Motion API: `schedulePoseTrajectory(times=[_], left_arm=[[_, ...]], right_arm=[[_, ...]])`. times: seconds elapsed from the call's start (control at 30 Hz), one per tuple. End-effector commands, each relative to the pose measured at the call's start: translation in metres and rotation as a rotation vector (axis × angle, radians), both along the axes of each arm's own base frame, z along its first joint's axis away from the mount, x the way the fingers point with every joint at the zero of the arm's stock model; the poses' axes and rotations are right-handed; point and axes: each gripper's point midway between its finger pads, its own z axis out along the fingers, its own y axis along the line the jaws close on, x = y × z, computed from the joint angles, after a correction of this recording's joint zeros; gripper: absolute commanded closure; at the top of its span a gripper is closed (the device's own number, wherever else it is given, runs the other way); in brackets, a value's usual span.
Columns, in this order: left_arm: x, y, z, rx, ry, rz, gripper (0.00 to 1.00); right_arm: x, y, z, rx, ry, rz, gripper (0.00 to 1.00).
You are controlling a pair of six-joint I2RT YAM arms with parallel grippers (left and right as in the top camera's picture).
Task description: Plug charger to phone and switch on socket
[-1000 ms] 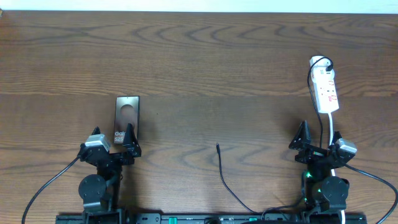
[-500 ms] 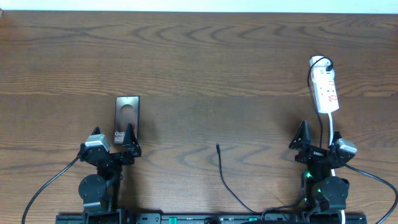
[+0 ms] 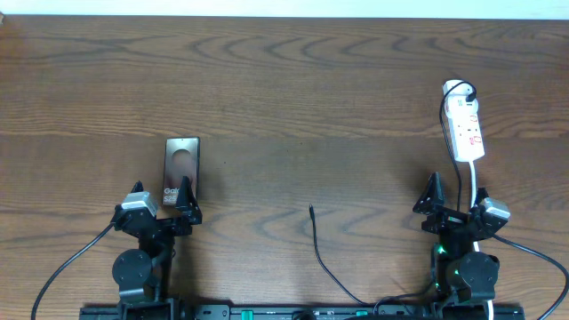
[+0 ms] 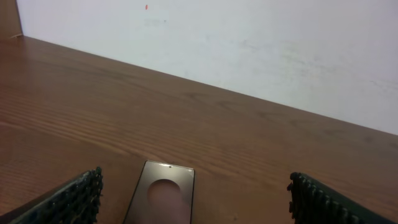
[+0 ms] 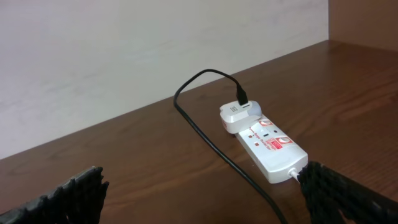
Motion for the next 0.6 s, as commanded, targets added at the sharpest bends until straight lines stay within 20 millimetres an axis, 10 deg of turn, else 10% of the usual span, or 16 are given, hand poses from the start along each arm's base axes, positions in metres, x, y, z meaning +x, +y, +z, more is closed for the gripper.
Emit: schedulePoseTrajectory(times=[0.0, 0.3, 0.57], left_arm=[[-0.001, -0.004, -0.014, 0.0, 0.044, -0.02, 0.06], [0.0, 0.002, -0.011, 0.005, 0.032, 0.013, 0.06], [-0.001, -0.013, 0.041, 0.013, -0.157, -0.074, 0.06]], right_arm=[[-0.001, -0.001, 0.001, -0.005, -0.003, -0.009, 0.01], [-0.001, -0.001, 0.001, -0.005, -0.003, -0.009, 0.01], [-0.001, -0.001, 0.001, -0.005, -0.003, -0.009, 0.01]])
